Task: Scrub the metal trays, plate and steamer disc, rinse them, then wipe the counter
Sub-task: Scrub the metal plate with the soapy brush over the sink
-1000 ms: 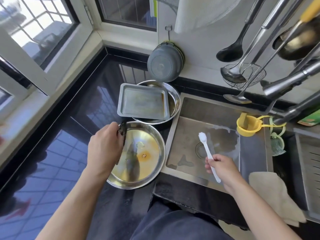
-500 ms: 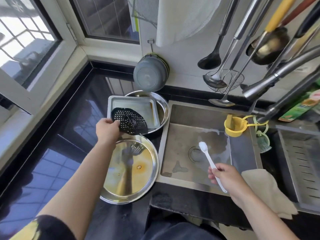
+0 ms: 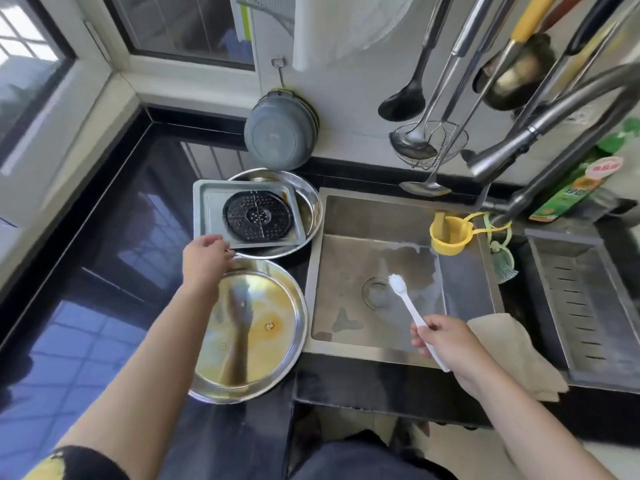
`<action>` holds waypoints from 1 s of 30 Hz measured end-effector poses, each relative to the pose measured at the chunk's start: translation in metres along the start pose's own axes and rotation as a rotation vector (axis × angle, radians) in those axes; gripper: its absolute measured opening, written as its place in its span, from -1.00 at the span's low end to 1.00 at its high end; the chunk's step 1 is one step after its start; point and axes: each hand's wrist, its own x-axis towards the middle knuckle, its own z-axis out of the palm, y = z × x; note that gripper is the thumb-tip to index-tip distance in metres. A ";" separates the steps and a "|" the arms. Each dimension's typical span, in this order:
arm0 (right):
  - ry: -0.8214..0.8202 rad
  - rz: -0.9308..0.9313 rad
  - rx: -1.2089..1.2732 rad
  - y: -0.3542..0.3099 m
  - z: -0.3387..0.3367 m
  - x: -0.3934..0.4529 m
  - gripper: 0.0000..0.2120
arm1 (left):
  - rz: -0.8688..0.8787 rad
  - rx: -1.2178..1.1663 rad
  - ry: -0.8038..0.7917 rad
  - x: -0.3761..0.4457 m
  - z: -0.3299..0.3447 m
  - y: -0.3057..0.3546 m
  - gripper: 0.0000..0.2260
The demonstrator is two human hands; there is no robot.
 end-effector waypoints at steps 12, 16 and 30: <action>-0.193 -0.065 -0.028 0.001 0.010 0.011 -0.77 | -0.221 0.448 0.306 -0.144 -0.109 -0.133 -0.63; -0.232 -0.096 -0.061 0.013 -0.016 0.003 -0.78 | -0.350 0.141 0.226 -0.146 -0.089 -0.147 -0.88; -0.163 -0.135 0.052 0.041 -0.098 0.012 -0.78 | 0.081 0.083 0.351 -0.234 0.003 -0.085 -0.90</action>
